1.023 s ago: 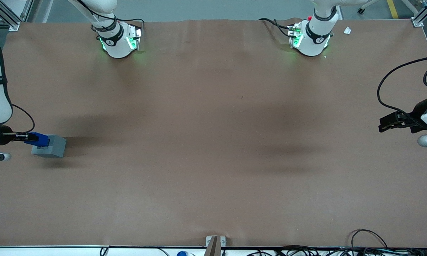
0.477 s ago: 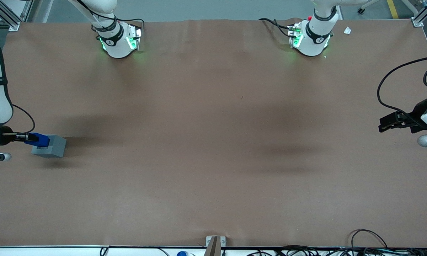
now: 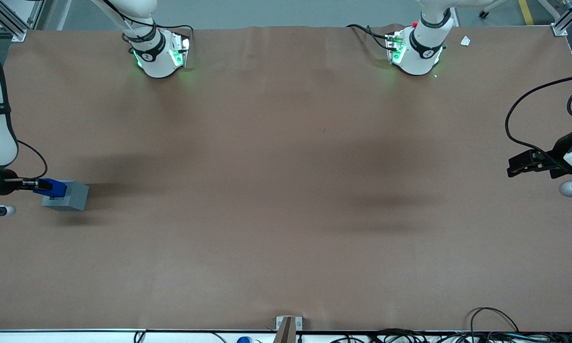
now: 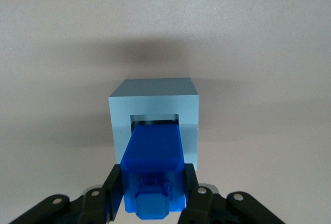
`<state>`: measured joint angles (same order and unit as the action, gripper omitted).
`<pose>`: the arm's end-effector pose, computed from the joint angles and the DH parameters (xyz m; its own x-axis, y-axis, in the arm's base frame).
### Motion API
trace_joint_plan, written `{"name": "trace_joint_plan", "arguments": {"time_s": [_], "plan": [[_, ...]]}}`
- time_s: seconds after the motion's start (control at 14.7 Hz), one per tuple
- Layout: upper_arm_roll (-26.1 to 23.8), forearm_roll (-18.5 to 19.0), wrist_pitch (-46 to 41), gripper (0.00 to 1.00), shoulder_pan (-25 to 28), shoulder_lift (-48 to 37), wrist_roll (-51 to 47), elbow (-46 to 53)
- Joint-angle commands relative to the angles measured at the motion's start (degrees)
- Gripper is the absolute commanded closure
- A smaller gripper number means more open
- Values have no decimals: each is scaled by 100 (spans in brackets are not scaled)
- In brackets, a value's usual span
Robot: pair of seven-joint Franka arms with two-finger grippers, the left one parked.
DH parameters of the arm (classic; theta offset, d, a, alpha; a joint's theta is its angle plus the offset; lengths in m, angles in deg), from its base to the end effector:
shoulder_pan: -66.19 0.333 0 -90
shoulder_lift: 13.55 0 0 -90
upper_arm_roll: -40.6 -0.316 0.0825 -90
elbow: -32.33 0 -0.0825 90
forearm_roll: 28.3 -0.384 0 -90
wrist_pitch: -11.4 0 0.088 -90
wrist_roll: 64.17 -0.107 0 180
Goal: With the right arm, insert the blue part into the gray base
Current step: 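Lower the blue cube into the gray base's square opening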
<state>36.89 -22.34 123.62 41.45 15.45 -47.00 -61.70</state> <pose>0.6108 -0.2470 0.3083 0.9805 -0.0235 -0.1952 -0.0243 -0.9997 -0.0019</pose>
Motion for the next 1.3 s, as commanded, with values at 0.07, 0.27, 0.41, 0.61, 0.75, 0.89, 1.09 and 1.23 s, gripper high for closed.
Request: {"name": "trace_joint_plan", "arguments": {"time_s": [0.07,0.27,0.41,0.61,0.75,0.89,1.09,1.23], "plan": [[-68,81,63,100,-22,27,-144,-27],[-68,89,80,100,-14,36,-144,-27],[-68,89,107,100,-14,62,-144,-19],[-68,89,230,100,-14,106,-144,-19],[-68,89,256,100,-14,124,-135,-19],[-68,89,265,100,-22,132,-135,-19],[-68,89,274,93,-14,150,-135,-19],[-68,81,265,31,-22,159,-135,-10]]}}
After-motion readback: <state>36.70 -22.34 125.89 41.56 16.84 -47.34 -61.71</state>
